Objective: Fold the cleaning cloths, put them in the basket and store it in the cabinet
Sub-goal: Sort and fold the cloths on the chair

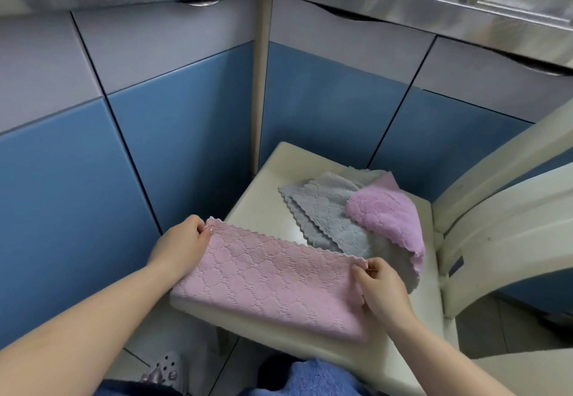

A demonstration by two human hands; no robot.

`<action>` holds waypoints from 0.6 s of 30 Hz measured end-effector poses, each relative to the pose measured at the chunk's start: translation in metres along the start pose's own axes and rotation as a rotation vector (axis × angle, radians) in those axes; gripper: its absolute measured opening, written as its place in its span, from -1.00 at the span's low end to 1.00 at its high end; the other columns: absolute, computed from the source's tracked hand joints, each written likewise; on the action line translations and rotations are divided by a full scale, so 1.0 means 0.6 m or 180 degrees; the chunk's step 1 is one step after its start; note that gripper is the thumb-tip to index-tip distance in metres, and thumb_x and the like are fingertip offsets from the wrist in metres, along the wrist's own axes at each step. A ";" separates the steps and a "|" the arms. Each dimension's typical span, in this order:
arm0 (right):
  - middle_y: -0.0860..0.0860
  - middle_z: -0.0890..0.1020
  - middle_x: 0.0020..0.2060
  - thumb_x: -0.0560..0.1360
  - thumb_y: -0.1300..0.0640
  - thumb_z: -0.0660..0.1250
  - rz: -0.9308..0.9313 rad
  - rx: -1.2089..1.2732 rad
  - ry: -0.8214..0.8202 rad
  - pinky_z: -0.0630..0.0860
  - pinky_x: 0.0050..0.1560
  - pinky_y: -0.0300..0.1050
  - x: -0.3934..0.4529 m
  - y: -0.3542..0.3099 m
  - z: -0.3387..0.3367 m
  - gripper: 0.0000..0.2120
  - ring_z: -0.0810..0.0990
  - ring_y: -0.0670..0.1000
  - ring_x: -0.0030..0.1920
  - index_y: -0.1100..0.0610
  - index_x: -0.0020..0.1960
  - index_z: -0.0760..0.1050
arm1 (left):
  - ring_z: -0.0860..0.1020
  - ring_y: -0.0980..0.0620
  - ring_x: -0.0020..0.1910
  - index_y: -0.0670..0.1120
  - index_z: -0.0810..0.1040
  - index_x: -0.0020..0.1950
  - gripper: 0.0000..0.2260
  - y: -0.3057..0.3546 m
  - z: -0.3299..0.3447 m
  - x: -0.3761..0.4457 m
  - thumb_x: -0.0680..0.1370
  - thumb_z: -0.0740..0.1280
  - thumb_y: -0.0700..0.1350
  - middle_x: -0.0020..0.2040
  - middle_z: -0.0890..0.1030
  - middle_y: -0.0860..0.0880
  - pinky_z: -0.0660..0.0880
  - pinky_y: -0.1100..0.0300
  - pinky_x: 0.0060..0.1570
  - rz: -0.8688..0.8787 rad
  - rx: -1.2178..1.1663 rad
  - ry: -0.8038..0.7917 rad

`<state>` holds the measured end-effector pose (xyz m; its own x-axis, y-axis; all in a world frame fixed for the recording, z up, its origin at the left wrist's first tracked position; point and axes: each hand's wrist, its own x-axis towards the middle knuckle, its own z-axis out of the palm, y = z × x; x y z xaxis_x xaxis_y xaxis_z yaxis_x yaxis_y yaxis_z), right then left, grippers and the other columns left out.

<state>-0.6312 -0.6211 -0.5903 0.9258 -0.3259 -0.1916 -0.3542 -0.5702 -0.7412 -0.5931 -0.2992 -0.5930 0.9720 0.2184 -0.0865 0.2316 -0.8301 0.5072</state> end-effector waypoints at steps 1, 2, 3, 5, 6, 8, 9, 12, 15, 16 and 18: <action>-0.01 0.59 -0.36 0.51 0.04 0.29 0.0002 -0.0015 -0.0003 0.44 -0.38 -0.14 0.001 -0.001 -0.001 -0.82 0.57 0.07 -0.32 0.09 -0.22 0.44 | 0.50 0.01 -0.29 -0.01 0.40 -0.13 -0.80 0.000 0.001 0.001 0.61 0.14 0.05 -0.28 0.54 0.00 0.37 0.13 -0.34 -0.0031 0.0012 0.0012; 0.00 0.60 -0.35 0.51 0.03 0.29 -0.0009 -0.0025 -0.0009 0.43 -0.38 -0.14 0.003 0.000 -0.001 -0.82 0.58 0.07 -0.31 0.09 -0.21 0.44 | 0.49 0.01 -0.30 -0.01 0.40 -0.14 -0.79 0.000 0.004 0.003 0.60 0.15 0.06 -0.28 0.54 -0.01 0.35 0.15 -0.37 -0.0069 0.0010 0.0023; 0.00 0.60 -0.35 0.52 0.03 0.29 -0.0010 -0.0048 -0.0015 0.42 -0.38 -0.14 0.004 -0.002 -0.001 -0.82 0.58 0.07 -0.31 0.09 -0.21 0.44 | 0.49 0.01 -0.30 -0.02 0.40 -0.13 -0.79 -0.001 0.007 0.005 0.60 0.15 0.07 -0.28 0.54 -0.01 0.34 0.16 -0.38 -0.0113 0.0002 0.0016; -0.01 0.60 -0.34 0.51 0.02 0.29 -0.0014 -0.0026 -0.0002 0.49 -0.32 -0.09 0.005 -0.003 -0.001 -0.82 0.59 0.08 -0.30 0.08 -0.21 0.43 | 0.50 0.02 -0.28 -0.06 0.41 -0.04 -0.78 -0.003 0.010 0.008 0.60 0.16 0.09 -0.24 0.55 -0.01 0.33 0.18 -0.38 -0.0229 -0.0007 -0.0046; -0.01 0.60 -0.33 0.51 0.01 0.30 -0.0009 0.0059 0.0029 0.54 -0.27 -0.04 0.005 -0.002 0.000 -0.82 0.58 0.08 -0.30 0.07 -0.20 0.44 | 0.50 0.03 -0.25 -0.08 0.39 0.04 -0.74 -0.006 0.012 0.009 0.59 0.17 0.11 -0.20 0.55 -0.01 0.33 0.18 -0.37 -0.0304 -0.0046 -0.0071; -0.01 0.59 -0.29 0.50 -0.04 0.32 0.0069 0.0375 0.0112 0.58 -0.25 0.05 -0.003 -0.002 0.000 -0.82 0.56 0.06 -0.33 0.05 -0.14 0.44 | 0.52 0.01 -0.18 -0.07 0.31 0.22 -0.63 -0.014 0.010 0.009 0.57 0.18 0.15 -0.12 0.55 -0.01 0.37 0.17 -0.31 -0.0467 -0.0200 -0.0021; 0.01 0.58 -0.26 0.49 -0.07 0.33 0.0088 0.0573 0.0163 0.58 -0.24 0.05 -0.011 -0.002 -0.001 -0.81 0.56 0.05 -0.34 0.04 -0.11 0.44 | 0.52 -0.01 -0.14 -0.07 0.28 0.29 -0.59 -0.015 0.005 0.006 0.56 0.19 0.15 -0.11 0.55 -0.01 0.40 0.15 -0.25 -0.0497 -0.0289 0.0105; 0.01 0.56 -0.17 0.48 -0.03 0.35 -0.0476 0.0631 0.0488 0.53 -0.11 0.04 -0.042 0.002 -0.008 -0.89 0.57 0.07 -0.17 -0.06 -0.09 0.43 | 0.49 -0.02 -0.02 -0.07 0.38 0.27 -0.66 -0.002 -0.014 -0.023 0.56 0.24 0.06 -0.06 0.52 0.03 0.43 0.05 -0.03 -0.0020 -0.0383 0.0673; -0.15 0.48 -0.11 0.51 0.21 0.27 -0.1433 0.0115 0.0639 0.44 0.07 -0.05 -0.068 -0.012 0.008 -0.87 0.51 0.01 -0.01 -0.01 -0.08 0.49 | 0.48 -0.01 0.14 -0.05 0.52 0.18 -0.78 0.042 -0.009 -0.074 0.58 0.23 -0.05 0.11 0.53 0.02 0.38 0.04 0.15 0.0853 -0.0210 0.0561; -0.15 0.49 -0.08 0.49 0.18 0.23 -0.1685 -0.0109 0.0476 0.40 0.13 -0.09 -0.077 -0.021 0.024 -0.87 0.50 0.00 0.02 0.04 -0.05 0.53 | 0.45 0.00 0.22 -0.05 0.51 0.22 -0.76 0.057 0.001 -0.094 0.59 0.21 -0.07 0.19 0.52 0.02 0.34 0.06 0.22 0.1049 -0.0107 0.0346; 0.00 0.56 0.04 0.45 0.11 0.20 -0.1989 -0.0609 0.0095 0.37 0.19 -0.11 -0.086 -0.048 0.067 -0.73 0.52 0.07 0.11 0.13 0.04 0.59 | 0.35 0.02 0.36 -0.04 0.41 0.36 -0.68 0.085 0.031 -0.120 0.61 0.15 -0.09 0.35 0.43 0.02 0.22 0.11 0.35 0.1220 0.0125 -0.0081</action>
<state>-0.6637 -0.5573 -0.5850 0.9618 0.0911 0.2581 0.2295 -0.7823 -0.5791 -0.6504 -0.3670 -0.5768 0.9890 -0.1237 0.0816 -0.1477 -0.8682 0.4738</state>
